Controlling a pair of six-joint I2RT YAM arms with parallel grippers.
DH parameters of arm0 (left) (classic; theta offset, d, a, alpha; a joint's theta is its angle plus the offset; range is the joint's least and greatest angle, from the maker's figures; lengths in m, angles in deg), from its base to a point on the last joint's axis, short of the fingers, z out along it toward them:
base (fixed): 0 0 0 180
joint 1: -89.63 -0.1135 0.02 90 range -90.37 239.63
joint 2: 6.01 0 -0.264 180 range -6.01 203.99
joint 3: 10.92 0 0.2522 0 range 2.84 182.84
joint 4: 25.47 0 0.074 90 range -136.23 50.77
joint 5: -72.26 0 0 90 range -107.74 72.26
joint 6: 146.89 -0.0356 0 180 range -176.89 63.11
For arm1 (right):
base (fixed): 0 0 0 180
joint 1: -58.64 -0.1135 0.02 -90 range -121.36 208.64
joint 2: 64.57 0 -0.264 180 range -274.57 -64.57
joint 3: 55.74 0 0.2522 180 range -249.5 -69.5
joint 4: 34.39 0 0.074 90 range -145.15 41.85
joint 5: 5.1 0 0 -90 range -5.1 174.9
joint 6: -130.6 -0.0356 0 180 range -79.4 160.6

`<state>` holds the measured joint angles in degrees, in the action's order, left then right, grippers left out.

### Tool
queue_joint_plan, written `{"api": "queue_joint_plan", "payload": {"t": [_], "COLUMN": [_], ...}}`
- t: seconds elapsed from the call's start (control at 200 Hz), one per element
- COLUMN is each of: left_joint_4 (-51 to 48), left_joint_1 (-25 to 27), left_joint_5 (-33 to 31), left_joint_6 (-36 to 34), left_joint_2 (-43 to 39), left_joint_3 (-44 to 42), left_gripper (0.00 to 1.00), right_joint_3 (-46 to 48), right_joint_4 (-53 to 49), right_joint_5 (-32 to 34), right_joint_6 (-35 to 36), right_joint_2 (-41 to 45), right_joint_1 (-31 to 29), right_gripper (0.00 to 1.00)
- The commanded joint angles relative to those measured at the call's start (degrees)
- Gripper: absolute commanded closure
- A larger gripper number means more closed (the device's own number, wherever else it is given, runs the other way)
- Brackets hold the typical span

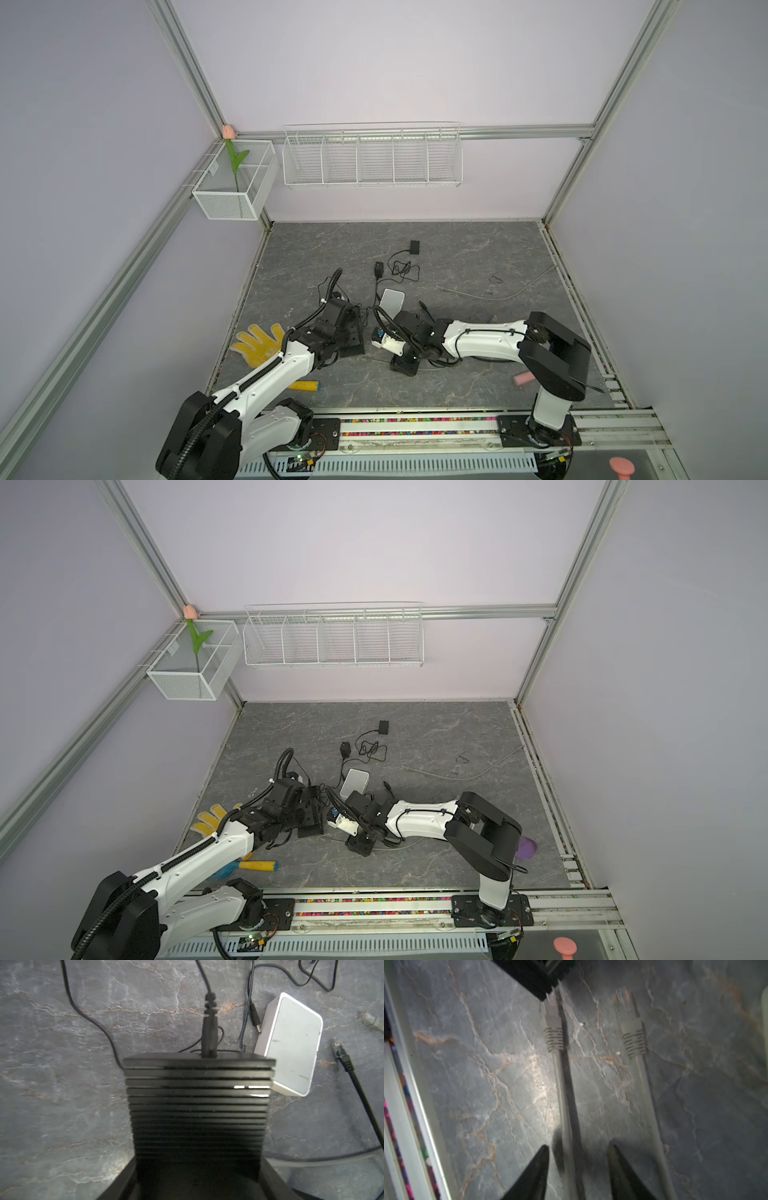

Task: Insert the plug into the switch port
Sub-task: 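Move the right gripper over the grey ethernet plugs while the left sets the switch down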

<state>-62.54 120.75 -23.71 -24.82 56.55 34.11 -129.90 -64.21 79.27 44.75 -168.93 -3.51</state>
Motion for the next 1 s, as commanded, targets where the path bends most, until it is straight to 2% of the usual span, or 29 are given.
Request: {"api": "queue_joint_plan", "payload": {"t": [0.0,0.07,0.145,0.32,0.58,0.63,0.745,0.88,0.995], "left_joint_4": [-3.04,-4.88,-7.31,-7.29,-7.77,-7.23,-6.55,-6.67,-6.75], "left_joint_1": [-0.26,-0.24,-0.26,-0.02,2.83,2.98,3.27,3.34,3.34], "left_joint_5": [-2.17,-1.74,-0.29,2.53,1.24,1.82,2.24,2.49,2.68], "left_joint_6": [-0.67,-1.29,-1.48,-0.41,1.01,1.19,1.41,1.67,1.76], "left_joint_2": [-1.05,-0.47,0.25,1.67,8.17,9.55,11.12,10.24,8.05], "left_joint_3": [-0.18,0.24,1.13,0.17,1.58,1.61,1.69,1.61,1.18], "left_gripper": [1.0,1.0,1.0,1.0,1.0,0.9,0.76,0.54,0.43], "right_joint_3": [-1.0,-1.17,-0.66,0.87,1.3,1.25,1.84,2.99,3.1], "right_joint_4": [-4.65,-6.59,-8.24,-11.88,-13.65,-13.86,-13.23,-11.95,-11.59], "right_joint_5": [5.7,9.61,12.67,17.12,19.19,19.38,19.12,16.15,14.8], "right_joint_6": [1.11,0.75,0.7,2.0,6.45,6.79,7.18,7.55,7.53], "right_joint_2": [-2.39,-2.69,-2.38,-0.06,2.97,3.06,3.58,4.67,5.46], "right_joint_1": [-0.74,-0.77,-0.76,-0.86,-4.73,-4.98,-5.17,-5.23,-5.22], "right_gripper": [0.76,0.88,0.93,0.93,0.93,0.92,0.9,0.83,0.75]}}
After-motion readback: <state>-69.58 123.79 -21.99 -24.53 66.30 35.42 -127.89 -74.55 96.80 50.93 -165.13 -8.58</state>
